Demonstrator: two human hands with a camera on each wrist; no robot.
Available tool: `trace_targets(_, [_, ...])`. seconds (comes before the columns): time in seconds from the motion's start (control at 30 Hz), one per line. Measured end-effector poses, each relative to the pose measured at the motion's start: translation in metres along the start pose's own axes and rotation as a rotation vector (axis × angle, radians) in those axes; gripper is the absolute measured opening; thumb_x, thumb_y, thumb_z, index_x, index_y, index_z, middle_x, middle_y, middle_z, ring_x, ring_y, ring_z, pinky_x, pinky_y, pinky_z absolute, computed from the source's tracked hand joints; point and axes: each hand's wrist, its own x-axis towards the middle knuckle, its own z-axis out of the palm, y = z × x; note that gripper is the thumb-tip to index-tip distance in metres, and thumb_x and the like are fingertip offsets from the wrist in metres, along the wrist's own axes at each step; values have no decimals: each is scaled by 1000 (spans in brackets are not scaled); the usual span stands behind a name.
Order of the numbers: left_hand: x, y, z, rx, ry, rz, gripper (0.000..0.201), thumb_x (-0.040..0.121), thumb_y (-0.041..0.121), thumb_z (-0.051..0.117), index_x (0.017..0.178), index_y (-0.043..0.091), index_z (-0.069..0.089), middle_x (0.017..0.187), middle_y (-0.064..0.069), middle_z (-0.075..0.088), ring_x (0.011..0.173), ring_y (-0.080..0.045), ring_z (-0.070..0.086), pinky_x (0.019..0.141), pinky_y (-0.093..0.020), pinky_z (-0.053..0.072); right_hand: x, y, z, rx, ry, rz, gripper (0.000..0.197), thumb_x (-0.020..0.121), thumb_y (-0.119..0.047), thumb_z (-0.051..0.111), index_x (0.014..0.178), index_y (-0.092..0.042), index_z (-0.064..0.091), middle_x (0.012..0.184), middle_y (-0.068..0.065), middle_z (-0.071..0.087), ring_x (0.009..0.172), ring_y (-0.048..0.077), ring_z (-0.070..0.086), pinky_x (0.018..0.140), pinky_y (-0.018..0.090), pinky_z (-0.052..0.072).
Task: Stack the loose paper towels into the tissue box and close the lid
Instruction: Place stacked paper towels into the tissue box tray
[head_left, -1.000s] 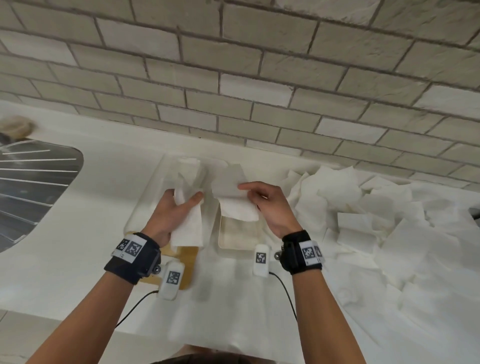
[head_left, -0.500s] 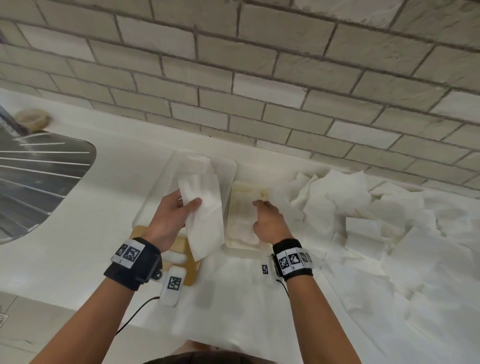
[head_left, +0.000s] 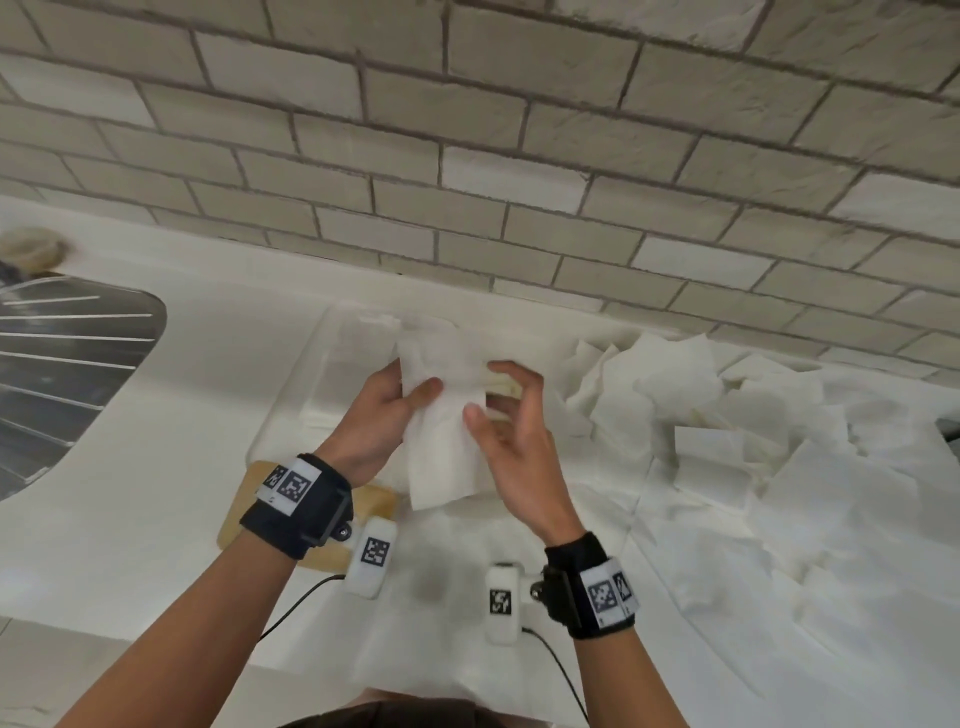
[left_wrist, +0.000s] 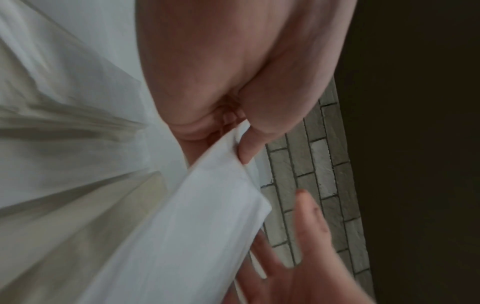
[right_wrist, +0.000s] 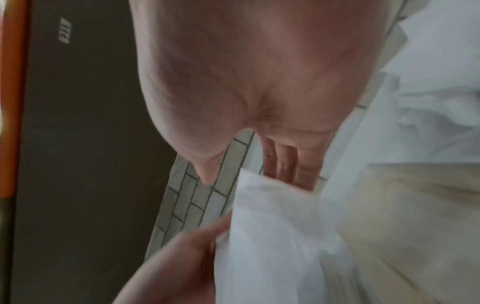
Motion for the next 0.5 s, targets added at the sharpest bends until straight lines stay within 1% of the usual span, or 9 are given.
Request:
trace_targets(0.07, [13,1,6,11,3,37,28,110,12,57,136,7,64,131,-10,76,121,-29,72,103,-46,58,-12,15,1,-51,26,-15,30,106,-19,67,132,-31,59,119,-9,71,99,17,71,86,38,61])
trace_targets(0.1, [22,2,7,34,23,61,25,110,12,57,133,5,66,128,-11,76,119,-29,73,103,-49,57,-15,25,-1,-80,55,2,26,106,-16,68,127,-31,64,117,-10,71,96,20,68,86,38,60])
trace_targets(0.17, [41,4,5,98,78,109,23,112,15,55,126,1,67,121,-16,77,110,-29,74,98,-51,58,-16,43,-4,-82,115,96,24,104,-16,70,121,-33,70,113,-13,73,96,14,66,85,21,55])
trace_targets(0.23, [59,4,2,177,154,171,21,112,11,52,126,6,66,116,-18,76,105,-28,74,98,-50,58,-11,52,-7,-125,127,180,23,103,-18,71,122,-32,71,112,-17,72,97,0,65,85,10,49])
trace_targets(0.3, [70,2,-1,289,240,255,27,107,1,53,128,13,65,116,-9,79,109,-25,74,100,-42,58,1,66,-6,-260,105,220,24,103,-20,70,125,-28,71,114,-16,71,103,-3,65,88,11,47])
trace_targets(0.33, [72,1,0,347,264,285,28,104,-1,56,125,16,66,113,-4,80,109,-22,74,99,-38,58,9,75,-4,-333,86,242,24,104,-19,69,127,-25,70,117,-11,72,106,1,64,89,12,46])
trace_targets(0.4, [73,-3,4,439,221,317,24,101,0,63,113,19,70,105,3,81,105,-15,76,95,-32,58,23,90,2,-442,63,310,25,105,-16,65,129,-17,69,125,0,70,110,11,64,92,12,45])
trace_targets(0.43, [73,-7,8,494,159,320,21,100,1,65,107,20,72,103,5,81,103,-12,76,93,-30,58,28,95,6,-468,43,355,26,105,-14,64,131,-14,67,129,5,68,110,16,65,95,17,49])
trace_targets(0.5, [70,-18,14,650,12,295,15,100,7,67,102,20,73,101,8,80,99,-7,76,93,-28,59,32,101,13,-533,-15,438,30,106,-13,60,136,-10,61,136,17,61,111,31,69,102,36,56])
